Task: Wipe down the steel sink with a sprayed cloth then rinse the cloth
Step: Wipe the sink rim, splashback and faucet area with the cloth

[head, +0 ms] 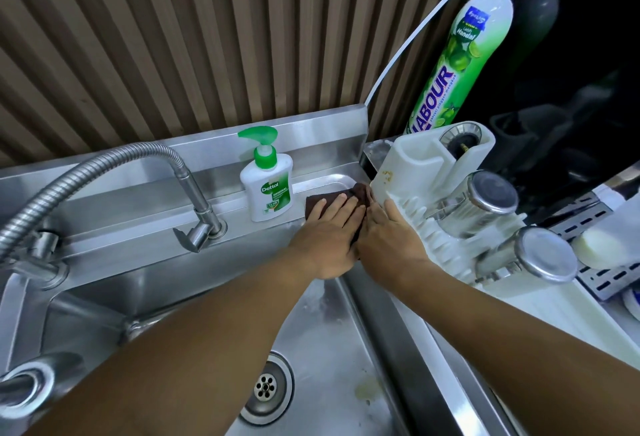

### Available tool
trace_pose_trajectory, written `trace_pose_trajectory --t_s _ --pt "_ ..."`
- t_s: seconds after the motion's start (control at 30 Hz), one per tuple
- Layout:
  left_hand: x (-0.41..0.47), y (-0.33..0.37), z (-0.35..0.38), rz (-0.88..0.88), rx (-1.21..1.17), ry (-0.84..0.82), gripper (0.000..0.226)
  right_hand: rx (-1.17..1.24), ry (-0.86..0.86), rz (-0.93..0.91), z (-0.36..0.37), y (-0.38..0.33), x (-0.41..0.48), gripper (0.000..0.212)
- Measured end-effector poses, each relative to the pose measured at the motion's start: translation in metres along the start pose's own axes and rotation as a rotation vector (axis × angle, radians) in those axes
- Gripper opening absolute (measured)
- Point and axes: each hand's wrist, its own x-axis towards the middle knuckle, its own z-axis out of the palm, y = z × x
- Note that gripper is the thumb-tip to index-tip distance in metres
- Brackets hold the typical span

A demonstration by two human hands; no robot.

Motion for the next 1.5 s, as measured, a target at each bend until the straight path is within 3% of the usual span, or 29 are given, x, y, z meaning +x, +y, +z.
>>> trace_pose_trajectory --t_s 0.1,0.23,0.3,0.37,0.4,0.47,0.57,0.67,0.8,0.87,1.07,1.3,1.43,1.5 --pt "-0.006 0.001 0.008 0.061 -0.102 0.013 0.068 0.006 -0.006 0.006 -0.001 -0.004 -0.013 0.052" --pt "-0.013 0.010 0.019 0.066 -0.581 0.204 0.046 0.086 0.007 -0.006 0.000 -0.009 -0.028 0.042" --pt "-0.015 0.026 0.024 -0.072 -0.685 0.475 0.033 0.135 0.031 0.008 0.002 -0.010 -0.032 0.045" --pt "-0.016 0.044 0.034 -0.328 -0.765 0.660 0.023 0.176 0.045 0.013 0.006 -0.011 -0.033 0.047" --pt "-0.015 0.052 0.038 -0.462 -0.840 0.667 0.027 0.180 0.047 0.006 0.008 -0.011 -0.035 0.047" --pt "-0.012 0.064 0.044 -0.635 -1.104 0.515 0.052 0.170 0.065 0.011 0.013 -0.011 -0.036 0.047" --pt "-0.008 0.075 0.052 -0.699 -1.536 0.328 0.081 0.175 0.032 0.010 0.019 -0.010 -0.037 0.063" --pt "-0.016 0.086 0.052 -0.710 -1.676 0.270 0.067 0.148 -0.006 -0.040 0.020 -0.007 -0.045 0.065" --pt "-0.034 0.109 0.060 -0.680 -1.658 0.185 0.045 0.113 0.008 -0.116 0.015 -0.004 -0.067 0.060" --pt "-0.046 0.126 0.061 -0.748 -1.740 0.180 0.036 0.107 -0.005 -0.147 0.017 -0.003 -0.080 0.057" --pt "-0.087 0.183 0.059 -0.857 -1.645 0.103 0.033 0.145 -0.016 -0.186 0.037 -0.007 -0.126 0.038" --pt "-0.129 0.228 0.058 -0.920 -1.648 -0.028 0.035 0.200 -0.082 -0.235 0.050 -0.007 -0.195 0.032" --pt "-0.153 0.245 0.050 -0.836 -1.484 -0.167 0.031 0.286 -0.202 -0.227 0.049 -0.007 -0.237 0.029" --pt "-0.164 0.250 0.041 -0.712 -1.219 -0.268 0.030 0.326 -0.267 -0.226 0.048 -0.006 -0.256 0.030"
